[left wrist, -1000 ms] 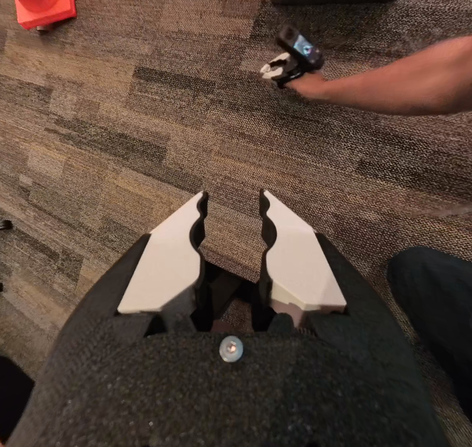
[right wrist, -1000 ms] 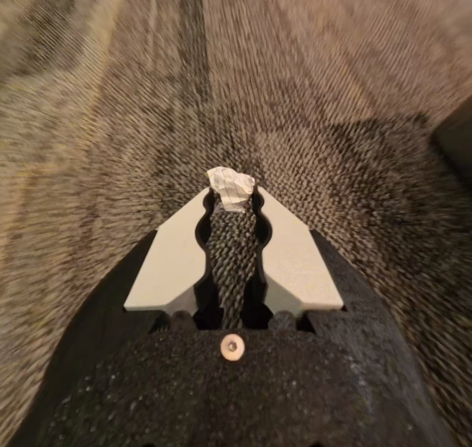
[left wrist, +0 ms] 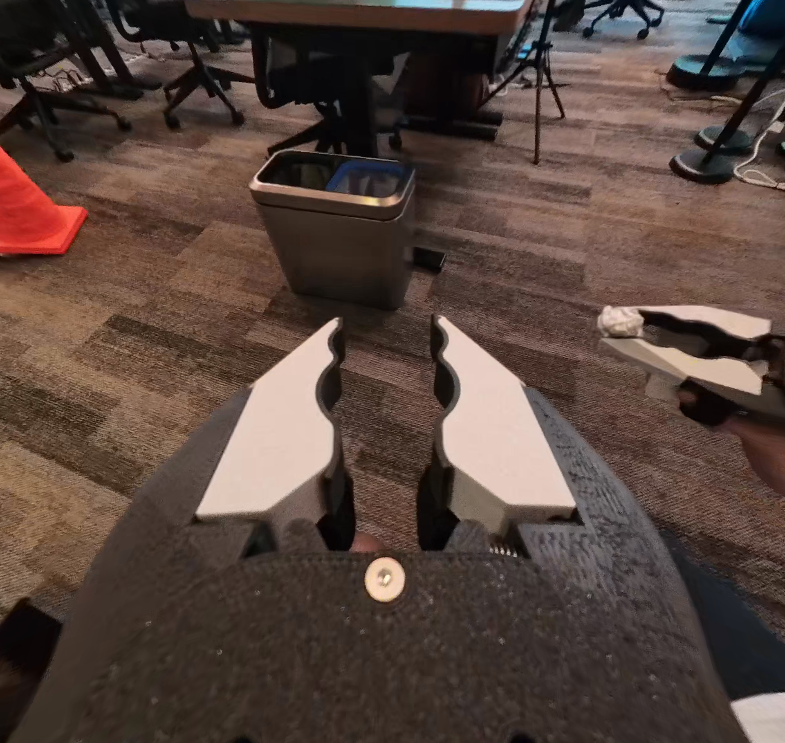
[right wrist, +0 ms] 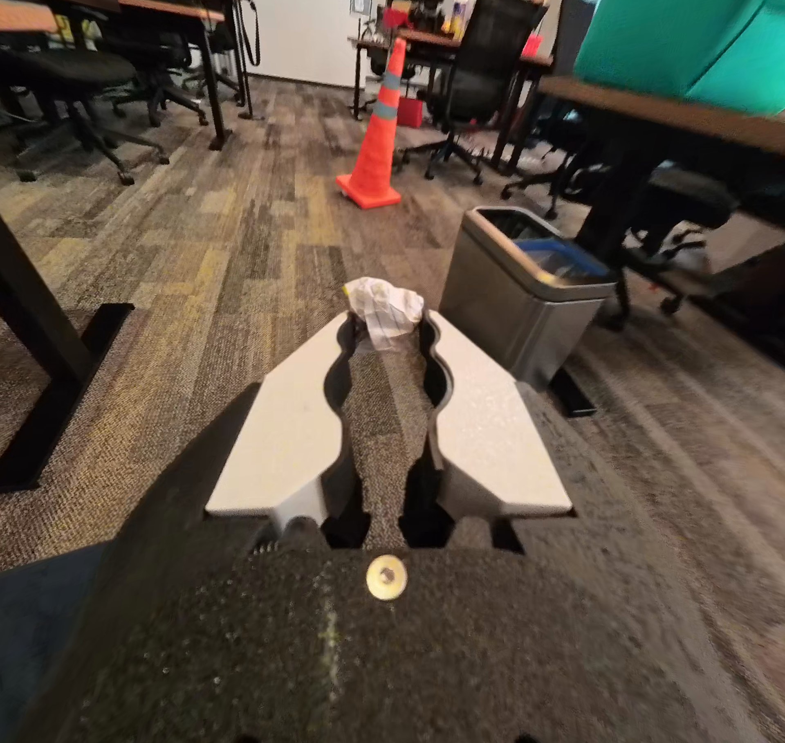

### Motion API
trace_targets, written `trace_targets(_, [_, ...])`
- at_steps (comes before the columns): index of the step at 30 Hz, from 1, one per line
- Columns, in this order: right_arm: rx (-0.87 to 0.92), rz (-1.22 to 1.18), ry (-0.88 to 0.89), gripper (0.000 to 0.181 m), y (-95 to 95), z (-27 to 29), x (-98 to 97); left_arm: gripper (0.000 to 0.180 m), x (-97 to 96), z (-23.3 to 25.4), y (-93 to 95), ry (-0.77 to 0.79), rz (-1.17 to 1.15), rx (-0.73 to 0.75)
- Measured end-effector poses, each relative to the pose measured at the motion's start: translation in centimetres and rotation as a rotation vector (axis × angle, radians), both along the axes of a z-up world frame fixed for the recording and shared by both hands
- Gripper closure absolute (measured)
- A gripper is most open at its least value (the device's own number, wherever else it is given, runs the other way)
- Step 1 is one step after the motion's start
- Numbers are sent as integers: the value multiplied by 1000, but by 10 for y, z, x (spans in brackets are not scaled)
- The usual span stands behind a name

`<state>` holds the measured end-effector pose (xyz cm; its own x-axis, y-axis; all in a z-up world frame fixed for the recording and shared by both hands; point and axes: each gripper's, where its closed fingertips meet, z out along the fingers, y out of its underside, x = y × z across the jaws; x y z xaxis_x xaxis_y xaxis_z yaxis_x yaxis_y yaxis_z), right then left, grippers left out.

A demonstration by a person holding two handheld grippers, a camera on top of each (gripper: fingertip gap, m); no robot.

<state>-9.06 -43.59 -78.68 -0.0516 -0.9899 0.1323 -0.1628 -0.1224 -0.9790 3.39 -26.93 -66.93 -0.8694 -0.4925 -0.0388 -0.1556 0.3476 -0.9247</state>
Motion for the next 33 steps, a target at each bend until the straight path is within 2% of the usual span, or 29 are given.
trace_targets(4, [-97,-55,-99,152,22,53,-80,139,-89,-14,3,-97,10,-101])
trace_targets(8, [-107,-56,-155,153,32,89,-112,139,-134,-54,-1,4,61,-214])
trace_targets(13, [-136,-118,-227,152,32,110,-132,139,-168,-105,4,28,64,-200])
trace_targets(17, [-190,-152,-309,153,28,124,-144,140,-185,-114,13,70,82,-220])
trace_targets(19, [-272,-177,-442,153,29,159,-159,140,-190,-114,16,53,101,-209])
trace_targets(25, [-629,-158,-1033,154,93,347,-262,140,-202,-94,7,37,111,-219])
trace_targets(27, [-637,-130,-1134,154,93,381,-265,140,-202,-87,3,13,120,-211])
trace_targets(29, [-541,-89,-1051,155,55,401,-204,140,-201,-84,-1,0,129,-196])
trace_targets(31, [-370,-103,-743,153,-28,391,-73,140,-202,-82,-3,-6,132,-185])
trace_targets(32, [-220,-88,-496,143,-75,359,8,140,-203,-79,-5,-7,132,-186])
trace_targets(33, [-31,-48,-210,97,-112,312,71,140,-205,-75,-7,-7,129,-191])
